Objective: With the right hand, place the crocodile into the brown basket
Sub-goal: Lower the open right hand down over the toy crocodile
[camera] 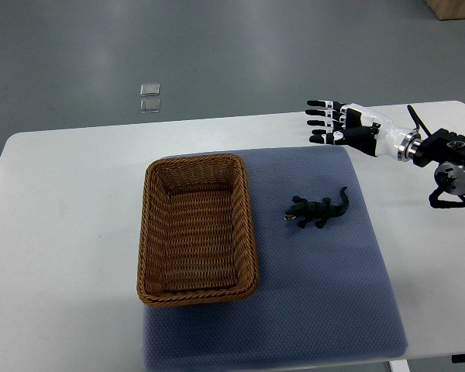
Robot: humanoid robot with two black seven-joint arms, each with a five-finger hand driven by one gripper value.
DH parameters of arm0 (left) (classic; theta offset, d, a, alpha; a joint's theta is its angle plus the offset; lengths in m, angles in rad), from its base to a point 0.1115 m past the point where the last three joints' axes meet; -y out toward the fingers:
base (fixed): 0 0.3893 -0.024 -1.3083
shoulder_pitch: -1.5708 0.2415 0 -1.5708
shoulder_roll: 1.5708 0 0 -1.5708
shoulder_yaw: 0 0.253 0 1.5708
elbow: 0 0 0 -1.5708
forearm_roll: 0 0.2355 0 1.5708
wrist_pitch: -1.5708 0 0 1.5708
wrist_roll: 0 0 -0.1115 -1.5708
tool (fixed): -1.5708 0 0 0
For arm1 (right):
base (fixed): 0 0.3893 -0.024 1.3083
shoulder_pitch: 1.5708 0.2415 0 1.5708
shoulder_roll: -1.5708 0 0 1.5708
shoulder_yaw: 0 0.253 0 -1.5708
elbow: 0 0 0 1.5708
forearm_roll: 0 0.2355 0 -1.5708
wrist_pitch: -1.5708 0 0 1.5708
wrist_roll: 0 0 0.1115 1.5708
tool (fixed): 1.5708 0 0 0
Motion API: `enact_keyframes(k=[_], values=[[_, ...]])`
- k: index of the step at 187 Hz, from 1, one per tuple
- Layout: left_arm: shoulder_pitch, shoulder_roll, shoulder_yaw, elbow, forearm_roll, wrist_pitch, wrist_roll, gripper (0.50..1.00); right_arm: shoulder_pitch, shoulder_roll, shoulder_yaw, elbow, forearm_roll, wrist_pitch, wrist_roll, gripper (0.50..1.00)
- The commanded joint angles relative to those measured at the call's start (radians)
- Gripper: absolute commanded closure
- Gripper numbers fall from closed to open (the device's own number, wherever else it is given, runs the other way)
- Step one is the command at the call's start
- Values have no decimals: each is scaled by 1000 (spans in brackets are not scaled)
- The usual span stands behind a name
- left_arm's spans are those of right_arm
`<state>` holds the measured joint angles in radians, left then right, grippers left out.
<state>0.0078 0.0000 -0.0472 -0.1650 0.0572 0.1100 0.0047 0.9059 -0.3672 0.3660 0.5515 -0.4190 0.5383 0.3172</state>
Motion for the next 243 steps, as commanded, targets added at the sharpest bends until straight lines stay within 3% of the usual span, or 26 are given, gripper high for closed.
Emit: enact_keyframes(k=[1, 51, 103, 167, 201, 243], values=[[0, 0, 0, -1, 1, -1, 0, 500, 30, -4, -4, 2, -171, 11, 65, 572], [0, 0, 0, -1, 0, -1, 0, 500, 73, -19, -12, 13, -681, 40, 293, 570], [0, 0, 0, -1, 0, 0, 0, 500, 100, -24, -42, 79, -1070, -15, 294, 570], [0, 0, 0, -1, 0, -1, 0, 500, 235, -24, -430, 123, -1133, -276, 294, 572], [0, 0, 0, -1, 0, 0, 0, 500, 297, -35, -467, 151, -1121, -265, 294, 572], [0, 0, 0, 1, 0, 0, 0, 500, 327, -36, -466, 228, -1115, -170, 294, 572]])
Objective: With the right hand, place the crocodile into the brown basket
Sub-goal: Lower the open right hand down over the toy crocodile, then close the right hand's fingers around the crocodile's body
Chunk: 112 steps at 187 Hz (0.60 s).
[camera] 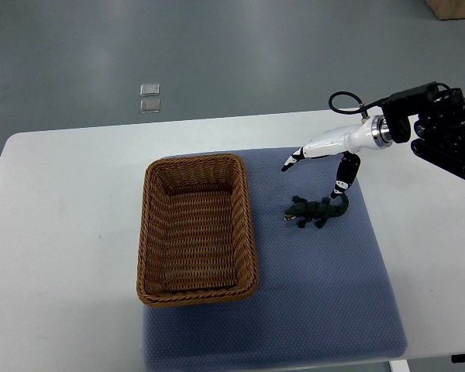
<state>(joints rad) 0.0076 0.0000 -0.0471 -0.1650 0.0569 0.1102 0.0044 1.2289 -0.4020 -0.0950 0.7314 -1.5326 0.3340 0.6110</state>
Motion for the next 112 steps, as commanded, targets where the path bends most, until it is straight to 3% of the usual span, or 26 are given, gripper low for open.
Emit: enact_keyframes(k=[1, 28, 54, 96, 112], values=[[0, 0, 0, 1, 0, 0, 0, 500, 4, -1, -5, 48, -1, 34, 0, 572], [0, 0, 0, 1, 1, 0, 0, 500, 4, -41, -15, 148, -14, 33, 0, 572], [0, 0, 0, 1, 0, 0, 0, 500, 1, -44, -15, 160, -29, 16, 0, 570], [0, 0, 1, -1, 0, 0, 0, 500, -9, -46, -94, 157, -64, -133, 0, 572], [0, 0, 0, -1, 1, -1, 0, 500, -9, -46, -111, 154, -64, -156, 0, 572]])
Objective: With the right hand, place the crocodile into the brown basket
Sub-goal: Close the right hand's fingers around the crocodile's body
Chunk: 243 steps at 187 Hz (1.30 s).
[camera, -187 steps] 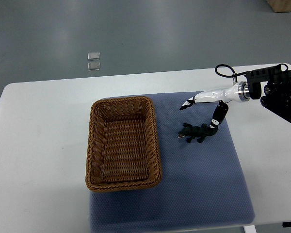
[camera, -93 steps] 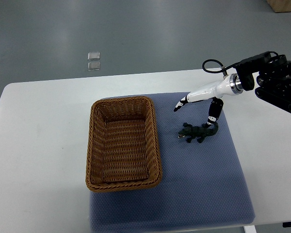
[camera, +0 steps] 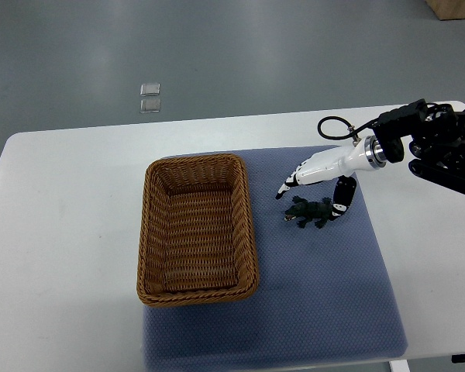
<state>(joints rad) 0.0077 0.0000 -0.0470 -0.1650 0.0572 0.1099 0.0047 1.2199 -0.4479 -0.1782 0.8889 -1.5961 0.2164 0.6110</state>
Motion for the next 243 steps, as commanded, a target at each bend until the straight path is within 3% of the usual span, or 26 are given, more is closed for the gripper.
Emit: enact_keyframes(k=[1, 161, 200, 243], values=[[0, 0, -1, 1, 0, 0, 0, 500, 0, 0, -29, -4, -1, -40, 0, 572], [0, 0, -1, -1, 0, 0, 0, 500, -56, 18, -46, -54, -2, -170, 0, 576], [0, 0, 1, -1, 0, 0, 0, 500, -63, 18, -47, -56, -2, -170, 0, 603], [0, 0, -1, -1, 1, 0, 0, 500, -71, 18, -47, -62, -2, -170, 0, 675]])
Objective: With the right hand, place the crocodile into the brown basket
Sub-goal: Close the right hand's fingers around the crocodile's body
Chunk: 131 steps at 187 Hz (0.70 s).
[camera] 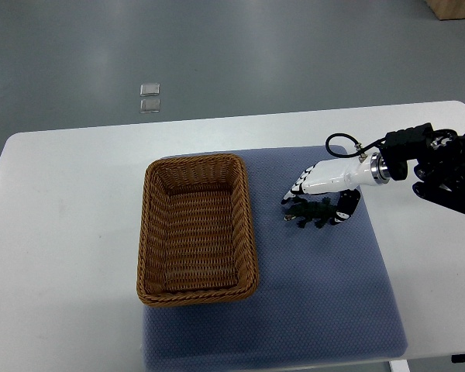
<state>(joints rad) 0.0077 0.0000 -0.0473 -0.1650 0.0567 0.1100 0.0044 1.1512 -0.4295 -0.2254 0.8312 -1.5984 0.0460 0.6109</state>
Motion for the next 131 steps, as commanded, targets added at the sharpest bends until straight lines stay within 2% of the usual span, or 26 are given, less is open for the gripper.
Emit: enact_keyframes(k=[1, 20, 41, 54, 71, 91, 131], values=[[0, 0, 0, -1, 0, 0, 0, 500, -2, 0, -2, -4, -2, 0, 0, 679], [0, 0, 0, 1, 2, -1, 0, 500, -2, 0, 0, -10, -2, 0, 0, 709], [0, 0, 0, -1, 0, 0, 0, 500, -4, 0, 0, -14, -2, -1, 0, 773], [0, 0, 0, -1, 0, 0, 0, 500, -8, 0, -2, -17, -2, -12, 0, 781], [0, 0, 0, 1, 0, 0, 0, 500, -11, 1, -2, -18, 0, -26, 0, 844], [0, 0, 0, 1, 0, 0, 0, 500, -11, 0, 0, -18, 0, -26, 0, 879], [0, 0, 1, -1, 2, 0, 0, 500, -22, 2, 1, -20, 0, -61, 0, 889]])
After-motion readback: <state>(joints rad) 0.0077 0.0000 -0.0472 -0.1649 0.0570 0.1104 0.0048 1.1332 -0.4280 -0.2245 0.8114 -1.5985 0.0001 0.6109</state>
